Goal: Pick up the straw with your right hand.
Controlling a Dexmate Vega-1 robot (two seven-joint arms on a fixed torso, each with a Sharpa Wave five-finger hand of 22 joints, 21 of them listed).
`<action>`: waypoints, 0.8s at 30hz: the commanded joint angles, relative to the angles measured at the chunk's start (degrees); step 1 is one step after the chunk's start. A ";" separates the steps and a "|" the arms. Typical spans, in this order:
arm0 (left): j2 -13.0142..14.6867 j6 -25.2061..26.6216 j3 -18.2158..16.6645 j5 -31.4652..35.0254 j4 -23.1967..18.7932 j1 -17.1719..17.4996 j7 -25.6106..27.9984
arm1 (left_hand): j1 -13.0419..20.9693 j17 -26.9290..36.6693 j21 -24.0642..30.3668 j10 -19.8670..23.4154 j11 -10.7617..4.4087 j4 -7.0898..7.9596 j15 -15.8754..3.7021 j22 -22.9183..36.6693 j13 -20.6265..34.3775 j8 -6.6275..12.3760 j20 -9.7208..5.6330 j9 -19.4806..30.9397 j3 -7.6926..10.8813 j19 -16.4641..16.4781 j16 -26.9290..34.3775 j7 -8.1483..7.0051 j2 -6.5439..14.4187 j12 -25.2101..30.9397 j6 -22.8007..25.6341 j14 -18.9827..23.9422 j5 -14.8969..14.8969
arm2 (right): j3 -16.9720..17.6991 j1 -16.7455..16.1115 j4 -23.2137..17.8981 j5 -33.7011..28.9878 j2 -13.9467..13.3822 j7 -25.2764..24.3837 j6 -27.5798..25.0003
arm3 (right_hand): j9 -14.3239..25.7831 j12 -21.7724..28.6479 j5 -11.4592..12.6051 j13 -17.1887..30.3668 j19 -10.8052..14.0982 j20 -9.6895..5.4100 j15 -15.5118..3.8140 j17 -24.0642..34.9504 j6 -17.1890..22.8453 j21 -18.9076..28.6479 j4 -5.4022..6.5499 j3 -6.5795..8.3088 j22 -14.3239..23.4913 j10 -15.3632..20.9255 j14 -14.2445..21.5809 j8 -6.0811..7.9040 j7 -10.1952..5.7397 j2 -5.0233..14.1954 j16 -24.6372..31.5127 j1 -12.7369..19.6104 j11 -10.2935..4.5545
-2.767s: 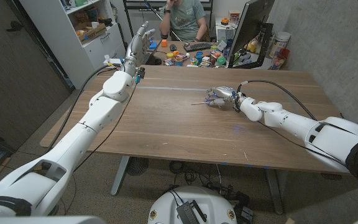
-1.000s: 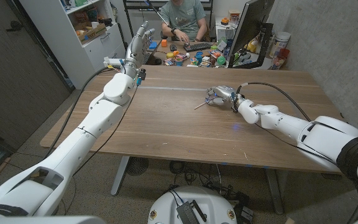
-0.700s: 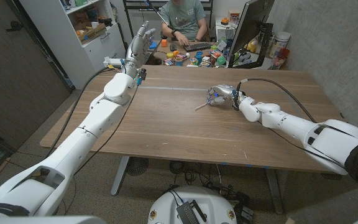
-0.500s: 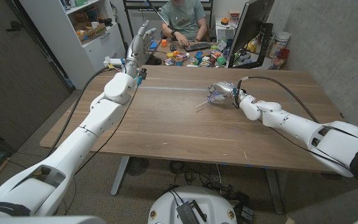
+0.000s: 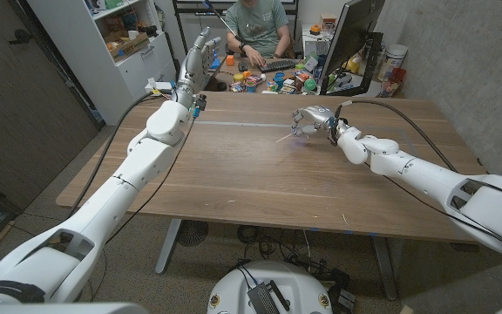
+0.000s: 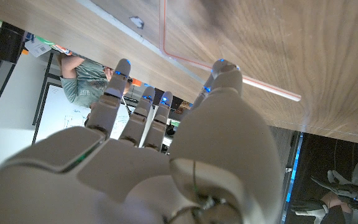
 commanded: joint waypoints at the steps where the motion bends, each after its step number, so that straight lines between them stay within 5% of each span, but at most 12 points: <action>1: 0.00 -1.23 -0.29 -0.84 0.42 -0.01 -1.32 | -0.21 0.23 0.25 -0.18 0.22 0.05 -0.70 0.12 0.17 0.40 0.00 0.12 -0.19 -0.33 0.25 -0.07 0.36 0.16 0.19 -0.12 -0.28 | 0.78 -0.68 -8.72 -0.03 -3.69 1.74 -3.61 | 1.18 0.22 0.51 0.20 0.49 -0.11 -1.66 0.21 4.92 0.06 0.31 -0.30 0.25 0.39 0.49 1.05 1.61 0.79 0.12 0.28 0.25; 15: 0.34 -3.42 -0.93 -1.91 0.98 0.03 -3.34 | -0.18 0.22 0.23 -0.23 0.23 0.01 -0.66 0.11 0.16 0.37 0.09 0.12 -0.29 -0.52 0.20 -0.08 0.38 0.16 0.13 -0.34 -0.34 | 2.03 -1.08 -17.60 -0.52 -7.42 3.08 -8.79 | 1.21 0.20 0.93 0.21 0.88 -0.30 -1.87 0.19 5.31 0.16 0.45 -0.61 0.25 0.80 0.95 1.28 2.07 0.93 0.18 0.50 -0.10; 16: 0.26 -3.75 -0.95 -1.92 1.11 0.02 -3.44 | -0.18 0.22 0.22 -0.21 0.25 0.01 -0.67 0.11 0.16 0.37 -0.16 0.12 -0.30 -0.57 0.20 -0.06 0.39 0.17 0.14 -0.34 -0.34 | 2.16 -1.08 -18.00 -0.40 -7.61 3.10 -8.97 | 1.21 0.21 0.97 0.21 1.06 -0.37 -1.85 0.18 5.28 0.23 0.46 -0.64 0.25 0.86 1.10 1.28 2.09 0.93 0.22 0.52 -0.07; 18: 0.28 -4.15 -1.01 -1.90 1.05 0.07 -3.59 | -0.08 0.20 0.29 -0.17 0.36 -0.07 -0.96 0.08 0.16 0.37 -3.06 0.11 -0.37 -0.50 0.25 -0.12 0.44 0.21 0.17 -0.31 -0.38 | 2.61 -1.10 -19.83 -0.21 -8.29 3.98 -10.15 | 1.22 0.27 1.07 0.20 1.38 -0.61 -1.84 0.17 5.25 0.34 0.48 -0.75 0.25 1.12 1.29 1.29 2.13 0.92 0.25 0.57 0.20; 24: 0.69 -4.30 -1.32 -2.34 0.61 0.27 -4.13 | -0.04 0.19 0.32 -0.14 0.55 -0.12 -0.96 0.06 0.15 0.37 -3.62 0.11 -0.42 -0.45 0.25 -0.10 0.43 0.23 0.18 -0.32 -0.40 | 4.75 -1.71 -24.73 3.46 -9.28 8.07 -14.04 | 1.25 0.30 1.27 0.20 1.63 -0.91 -1.59 0.14 5.24 0.41 0.55 -0.96 0.25 1.45 1.73 1.34 2.06 0.92 0.31 0.66 0.14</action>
